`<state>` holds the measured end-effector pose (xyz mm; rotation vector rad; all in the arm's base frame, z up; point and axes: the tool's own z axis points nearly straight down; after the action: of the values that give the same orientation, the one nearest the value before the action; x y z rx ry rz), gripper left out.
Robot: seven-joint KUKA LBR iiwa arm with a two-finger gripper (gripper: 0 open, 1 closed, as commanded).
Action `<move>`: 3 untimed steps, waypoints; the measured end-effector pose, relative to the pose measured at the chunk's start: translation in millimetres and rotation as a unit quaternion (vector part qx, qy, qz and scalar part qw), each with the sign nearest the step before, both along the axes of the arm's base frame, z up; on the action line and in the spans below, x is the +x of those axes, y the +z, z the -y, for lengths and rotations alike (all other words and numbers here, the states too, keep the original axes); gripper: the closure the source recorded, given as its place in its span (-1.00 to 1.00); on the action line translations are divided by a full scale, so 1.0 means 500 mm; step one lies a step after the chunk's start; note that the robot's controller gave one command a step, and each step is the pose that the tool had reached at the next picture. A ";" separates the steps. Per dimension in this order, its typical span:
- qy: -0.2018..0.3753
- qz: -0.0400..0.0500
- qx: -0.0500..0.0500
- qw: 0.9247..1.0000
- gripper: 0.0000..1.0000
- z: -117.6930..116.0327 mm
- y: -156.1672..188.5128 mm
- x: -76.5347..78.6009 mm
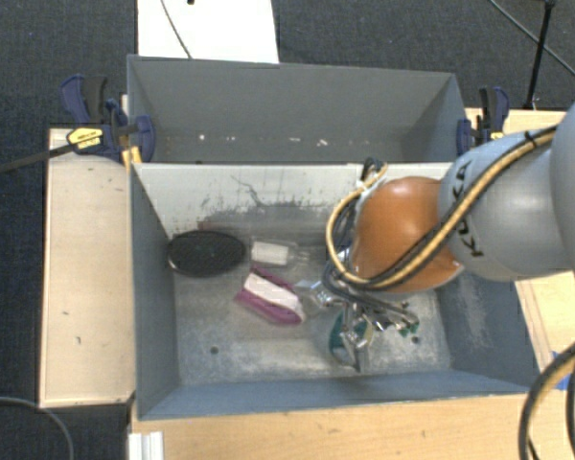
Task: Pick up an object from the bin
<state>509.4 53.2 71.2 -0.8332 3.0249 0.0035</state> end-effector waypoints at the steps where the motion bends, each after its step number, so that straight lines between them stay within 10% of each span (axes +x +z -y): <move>1: 0.095 0.000 -0.001 0.996 -1.00 0.001 0.017 -0.013; 2: 0.133 0.001 -0.001 0.991 -1.00 0.000 0.110 -0.041; 3: 0.395 0.002 -0.001 0.919 -1.00 -0.126 0.174 0.008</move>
Offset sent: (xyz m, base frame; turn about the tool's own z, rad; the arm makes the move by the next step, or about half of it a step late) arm -0.0080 -0.0006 0.0071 -0.1923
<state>513.6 116.4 158.1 -1.9577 2.4481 0.0005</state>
